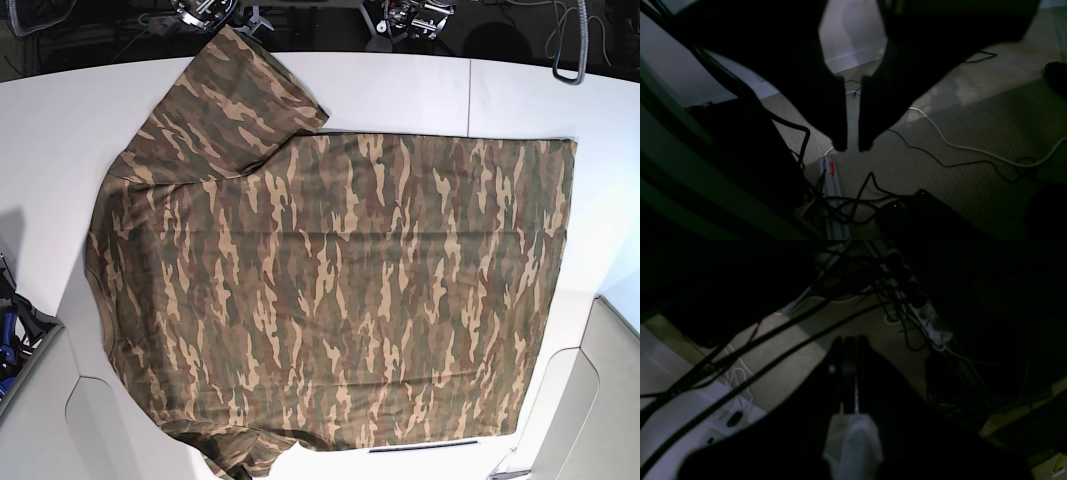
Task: Fold the T-shirt properly
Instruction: 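Move both grippers from rest toward the shirt's collar-side corners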
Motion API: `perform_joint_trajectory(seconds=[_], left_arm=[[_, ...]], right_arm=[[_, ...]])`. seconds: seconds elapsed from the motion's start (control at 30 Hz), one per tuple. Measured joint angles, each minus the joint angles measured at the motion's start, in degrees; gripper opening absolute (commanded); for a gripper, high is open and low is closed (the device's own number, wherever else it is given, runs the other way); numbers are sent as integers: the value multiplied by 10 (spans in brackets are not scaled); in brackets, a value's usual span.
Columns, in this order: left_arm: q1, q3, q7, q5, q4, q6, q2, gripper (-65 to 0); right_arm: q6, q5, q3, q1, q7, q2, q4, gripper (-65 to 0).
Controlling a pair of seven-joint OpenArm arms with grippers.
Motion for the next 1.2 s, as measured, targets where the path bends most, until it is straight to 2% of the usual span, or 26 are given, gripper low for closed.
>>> perform_joint_trajectory(seconds=[0.07,0.23,0.3,0.67,0.83,1.03,1.13,1.2], left_arm=[[0,0,0,0,4,-17,0,-579],[0,0,-2,0,8,-100,0,-579],[0,0,-11,0,8,-119,0,-579],[0,0,-11,17,8,-120,0,-579],[29,0,-15,10,38,-167,-22,-579],[111,0,-8,-29,137,-171,-65,-578],[149,-2,-12,-38,198,-174,-80,-578],[173,-8,-14,-41,233,-176,-85,-579]], right_arm=[[0,0,0,0,0,0,0,-650],[1,0,0,0,0,0,0,-650],[2,0,0,0,0,0,0,-650],[2,0,0,0,0,0,0,-650],[2,0,0,-14,2,10,10,-650],[6,0,-1,-58,-2,55,65,-650],[21,2,-1,-88,-2,84,116,-650],[24,30,-1,-109,-2,105,157,-650]])
